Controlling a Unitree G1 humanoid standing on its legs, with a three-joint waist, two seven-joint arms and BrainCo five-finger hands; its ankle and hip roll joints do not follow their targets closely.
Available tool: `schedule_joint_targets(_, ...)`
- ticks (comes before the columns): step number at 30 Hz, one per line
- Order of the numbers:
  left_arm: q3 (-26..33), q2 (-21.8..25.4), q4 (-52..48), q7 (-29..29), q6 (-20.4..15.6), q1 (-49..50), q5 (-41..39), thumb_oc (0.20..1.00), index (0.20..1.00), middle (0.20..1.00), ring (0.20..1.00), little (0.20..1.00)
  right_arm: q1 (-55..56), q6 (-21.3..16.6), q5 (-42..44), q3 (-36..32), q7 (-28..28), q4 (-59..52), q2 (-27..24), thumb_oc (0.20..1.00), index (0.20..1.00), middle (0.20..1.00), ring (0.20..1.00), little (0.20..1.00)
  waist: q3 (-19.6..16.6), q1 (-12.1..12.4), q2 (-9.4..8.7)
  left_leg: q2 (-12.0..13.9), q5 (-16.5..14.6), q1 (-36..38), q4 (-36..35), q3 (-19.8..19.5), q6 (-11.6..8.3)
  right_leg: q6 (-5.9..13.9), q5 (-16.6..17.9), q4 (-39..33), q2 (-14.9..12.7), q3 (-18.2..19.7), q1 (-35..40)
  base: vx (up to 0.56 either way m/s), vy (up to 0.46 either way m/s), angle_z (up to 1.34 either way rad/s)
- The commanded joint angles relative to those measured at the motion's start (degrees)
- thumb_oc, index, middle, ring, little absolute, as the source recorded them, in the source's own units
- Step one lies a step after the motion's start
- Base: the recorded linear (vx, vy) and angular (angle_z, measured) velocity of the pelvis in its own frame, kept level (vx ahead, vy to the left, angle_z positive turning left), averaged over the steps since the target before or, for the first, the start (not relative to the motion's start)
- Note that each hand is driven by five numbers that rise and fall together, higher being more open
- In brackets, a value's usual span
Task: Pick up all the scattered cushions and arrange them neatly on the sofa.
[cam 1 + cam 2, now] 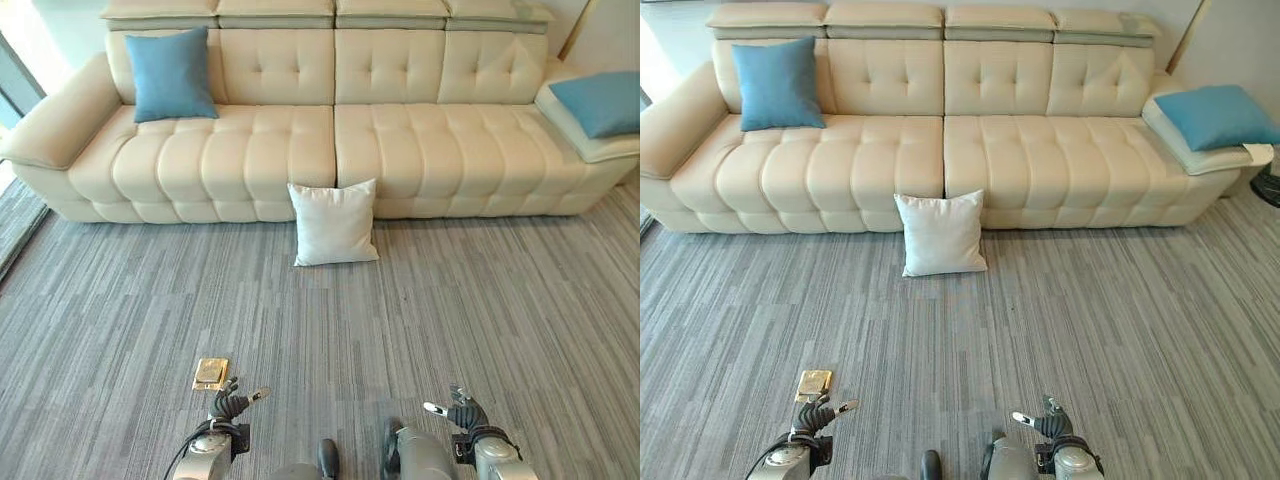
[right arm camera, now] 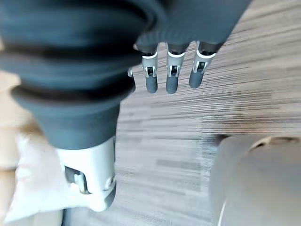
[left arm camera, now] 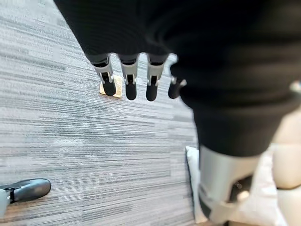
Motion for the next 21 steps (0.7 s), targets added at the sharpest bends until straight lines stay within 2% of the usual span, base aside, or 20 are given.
schedule_joint_targets(1,1.3,0.8,-2.9,-0.2,-2.1,-1.6,1.9,1.0,1.0,1.0,1.0,1.0,-1.7,-1.0,0.7,-1.4,-1.4,0.5,-2.5,1.0,1.0,1.0,1.0,1.0,0.4,-0.3,-0.71,1.4,-4.0,4.3,-0.4,-0.4,-4.55,1.78,8.3,-13.8,3.8,0.6,4.6,0.43,-0.124,-0.1)
schedule_joint_targets(3,1.6,0.9,-3.3,-0.2,-2.3,-1.8,2.1,1.0,1.0,1.0,1.0,1.0,-1.3,-0.9,0.3,-2.2,-1.5,0.6,-3.0,1.0,1.0,1.0,1.0,1.0,-0.2,-0.6,-0.59,1.3,-5.3,6.7,-0.4,-0.8,-4.92,2.3,8.5,-13.8,3.6,-0.5,3.1,0.58,-0.152,-0.15)
schedule_joint_targets(5,1.4,0.5,-3.0,-0.6,-2.3,-1.3,2.2,1.0,1.0,1.0,1.0,1.0,-0.2,-0.7,0.1,-2.4,-1.1,0.8,-3.5,1.0,1.0,1.0,1.0,1.0,-1.1,-1.4,-0.08,2.0,-5.4,10.2,-0.4,-2.0,-5.52,1.5,9.0,-13.8,3.9,-0.7,5.8,0.63,-0.174,0.09)
schedule_joint_targets(6,1.6,0.0,-2.8,-0.3,-2.3,-0.9,1.4,1.0,1.0,1.0,1.0,1.0,0.2,-0.8,0.3,-2.5,-1.0,1.2,-3.6,1.0,1.0,1.0,1.0,1.0,-1.8,-1.8,0.13,2.7,-5.6,10.7,2.3,-2.5,-5.86,0.51,9.5,-12.3,4.1,-0.7,6.6,0.84,-0.292,0.42)
schedule_joint_targets(7,1.5,-0.8,-1.9,-0.2,-2.2,-0.7,-0.2,1.0,1.0,1.0,1.0,1.0,0.1,-0.8,0.6,-2.4,-1.0,2.0,-4.4,1.0,1.0,1.0,1.0,1.0,-2.1,-2.2,1.09,4.3,-2.0,9.5,9.7,-2.6,-7.66,-1.18,8.0,-9.9,4.5,-1.6,8.4,0.6,-0.22,0.57)
schedule_joint_targets(8,1.5,-0.8,-1.9,-0.2,-2.2,-0.7,-0.2,1.0,1.0,1.0,1.0,1.0,0.1,-0.8,0.6,-2.4,-1.0,2.0,-4.4,1.0,1.0,1.0,1.0,1.0,-2.1,-2.2,1.03,4.3,-2.0,9.3,9.8,-2.6,-7.64,-1.18,8.0,-10.0,4.4,-1.6,8.3,0.53,-0.229,0.52)
schedule_joint_targets(9,1.5,-0.9,-1.8,-0.3,-2.4,-0.4,-0.9,1.0,1.0,1.0,1.0,1.0,0.0,-0.9,0.9,-2.4,-0.9,1.9,-4.6,1.0,1.0,1.0,1.0,1.0,-2.1,-2.2,1.4,4.8,1.0,8.0,15.4,-2.7,-8.84,-2.05,7.2,-9.6,4.8,-1.8,9.5,0.38,-0.223,0.31)
schedule_joint_targets(10,1.5,-1.0,-2.0,-0.4,-2.5,0.1,-1.5,1.0,1.0,1.0,1.0,1.0,0.1,-1.2,2.0,-2.4,-0.5,1.5,-4.8,1.0,1.0,1.0,1.0,1.0,-1.9,-2.0,1.32,5.6,4.9,4.7,23.6,-3.3,-9.77,-3.59,6.0,-9.4,5.4,-1.4,11.4,0.5,-0.317,0.2)
schedule_joint_targets(11,1.4,-0.9,-2.2,-0.5,-2.5,0.6,-1.6,1.0,1.0,1.0,1.0,1.0,0.2,-1.2,2.4,-2.6,-0.4,1.2,-5.2,1.0,1.0,1.0,1.0,1.0,-1.2,-1.7,1.04,5.9,6.6,0.5,31.2,-3.6,-10.19,-4.53,5.0,-9.6,5.5,-1.2,12.7,0.43,-0.311,0.1)
schedule_joint_targets(12,1.1,-0.7,-2.2,-0.7,-2.3,0.7,-1.6,1.0,1.0,1.0,1.0,1.0,0.2,-1.3,2.6,-2.6,-0.4,1.1,-5.6,1.0,1.0,1.0,1.0,1.0,-0.1,-1.2,0.67,6.0,7.6,-2.5,36.5,-3.7,-10.29,-5.35,4.2,-9.9,5.5,-0.8,14.3,0.34,-0.254,0.04)
schedule_joint_targets(14,1.0,-0.8,-1.6,-0.6,-2.2,0.6,-2.0,1.0,1.0,1.0,1.0,1.0,-0.2,-1.2,2.6,-2.6,-0.9,1.4,-6.1,1.0,1.0,1.0,1.0,1.0,1.2,-0.4,0.19,6.9,6.4,-6.6,42.1,-2.9,-9.61,-6.69,2.4,-10.1,5.7,-0.3,16.3,0.27,-0.183,-0.14)
schedule_joint_targets(15,1.0,-0.8,-1.6,-0.6,-2.2,0.6,-2.0,1.0,1.0,1.0,1.0,1.0,-0.2,-1.2,2.6,-2.6,-0.9,1.4,-6.1,1.0,1.0,1.0,1.0,1.0,1.2,-0.4,0.27,7.0,6.3,-6.7,42.3,-2.9,-9.62,-6.7,2.3,-10.0,5.8,-0.3,16.4,0.33,-0.157,-0.17)
schedule_joint_targets(16,0.7,-0.9,-0.7,-0.4,-2.0,0.5,-1.9,1.0,1.0,1.0,1.0,1.0,-0.9,-0.8,2.1,-1.9,-1.2,2.3,-6.2,1.0,1.0,1.0,1.0,1.0,2.0,0.5,-0.37,5.5,3.2,-11.8,40.6,-2.8,-8.86,-6.87,1.3,-10.1,5.1,-0.3,18.5,0.37,-0.126,-0.12)
schedule_joint_targets(17,0.8,-1.0,-0.8,-0.2,-1.9,0.9,-2.0,1.0,1.0,1.0,1.0,1.0,-1.0,-0.6,2.1,-1.8,-1.2,2.3,-6.0,1.0,1.0,1.0,1.0,1.0,2.1,0.8,-0.79,5.3,2.0,-13.8,37.8,-2.1,-8.32,-6.77,0.9,-10.2,4.6,-0.5,19.5,0.5,-0.139,0.06)
schedule_joint_targets(19,0.8,-0.9,-0.7,-0.1,-1.7,1.3,-1.8,1.0,1.0,1.0,1.0,1.0,-0.9,-0.7,2.0,-1.6,-1.1,1.9,-6.0,1.0,1.0,1.0,1.0,1.0,1.8,1.2,-1.14,4.6,0.7,-14.8,29.3,-1.7,-7.37,-6.51,-0.1,-10.5,4.3,-0.4,21.1,0.4,-0.021,-0.07)
schedule_joint_targets(21,0.9,-0.9,-0.9,-0.1,-1.6,2.0,-1.5,1.0,1.0,1.0,1.0,1.0,-0.6,-0.7,1.4,-1.0,-1.2,1.8,-5.8,1.0,1.0,1.0,1.0,1.0,1.4,1.5,-1.4,3.9,2.1,-13.1,15.1,-3.4,-7.04,-6.0,-1.4,-10.2,4.0,-0.7,22.5,0.5,0.057,-0.2)
